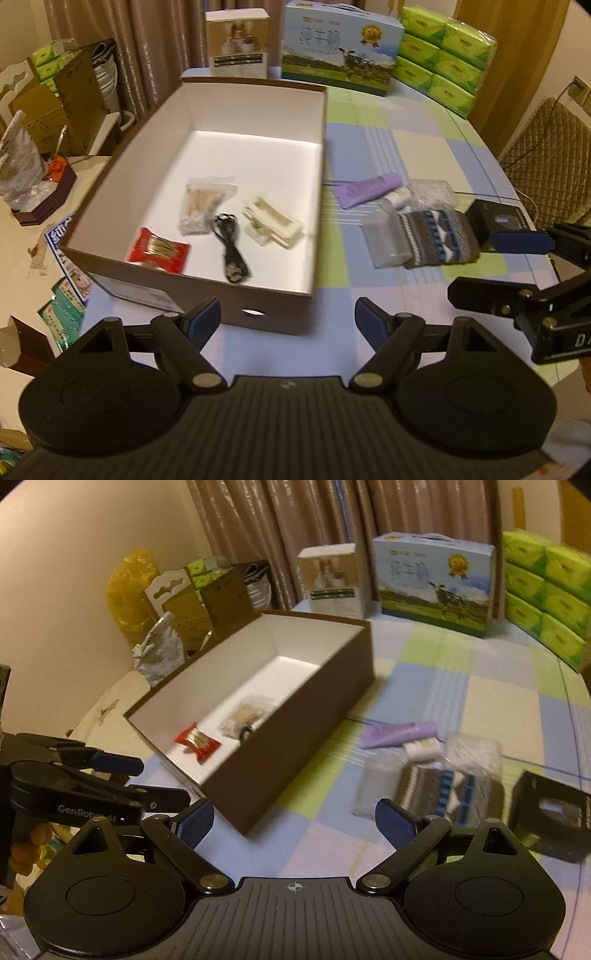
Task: Organize objects
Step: 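Withdraw both tools from the box toward the remaining table items, then grasp the clear plastic cup with the left tool while the right tool grasps the black FLYCO box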
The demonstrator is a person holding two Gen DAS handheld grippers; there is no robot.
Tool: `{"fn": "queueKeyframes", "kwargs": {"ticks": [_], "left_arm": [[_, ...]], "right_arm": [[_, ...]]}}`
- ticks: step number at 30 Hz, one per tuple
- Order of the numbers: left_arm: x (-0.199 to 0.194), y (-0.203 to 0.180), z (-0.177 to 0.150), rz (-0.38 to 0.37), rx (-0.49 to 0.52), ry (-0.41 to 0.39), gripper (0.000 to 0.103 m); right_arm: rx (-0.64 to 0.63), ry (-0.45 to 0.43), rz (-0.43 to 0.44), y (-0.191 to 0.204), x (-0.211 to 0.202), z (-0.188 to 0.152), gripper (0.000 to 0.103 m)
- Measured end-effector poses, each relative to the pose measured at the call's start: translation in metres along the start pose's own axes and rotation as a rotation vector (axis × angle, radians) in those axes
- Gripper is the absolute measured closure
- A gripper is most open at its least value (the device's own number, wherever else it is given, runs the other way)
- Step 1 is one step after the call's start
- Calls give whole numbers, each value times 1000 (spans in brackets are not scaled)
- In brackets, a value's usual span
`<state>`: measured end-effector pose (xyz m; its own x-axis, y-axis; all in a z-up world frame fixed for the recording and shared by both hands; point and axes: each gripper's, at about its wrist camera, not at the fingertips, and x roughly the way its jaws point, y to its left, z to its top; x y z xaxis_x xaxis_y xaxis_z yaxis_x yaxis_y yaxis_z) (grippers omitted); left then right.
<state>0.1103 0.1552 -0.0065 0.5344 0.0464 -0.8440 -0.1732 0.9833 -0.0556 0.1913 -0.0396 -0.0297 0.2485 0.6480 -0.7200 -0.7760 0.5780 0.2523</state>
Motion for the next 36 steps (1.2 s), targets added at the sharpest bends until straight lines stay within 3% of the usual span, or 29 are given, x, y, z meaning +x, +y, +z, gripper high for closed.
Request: {"fn": "queueKeyframes", "kwargs": {"ticks": [11,28,36], "left_arm": [[9,-50,-2,-52,44,24,26],[48,-119,22,-128,139,29,26],[85,-131,37,-92,119,16,42]], "right_arm": [[93,2,-70,-49,-26,-21,11],[251,-31,-275,-133,-59,-49,11],[310,-19,-360,-182,-59,-53,12]]}}
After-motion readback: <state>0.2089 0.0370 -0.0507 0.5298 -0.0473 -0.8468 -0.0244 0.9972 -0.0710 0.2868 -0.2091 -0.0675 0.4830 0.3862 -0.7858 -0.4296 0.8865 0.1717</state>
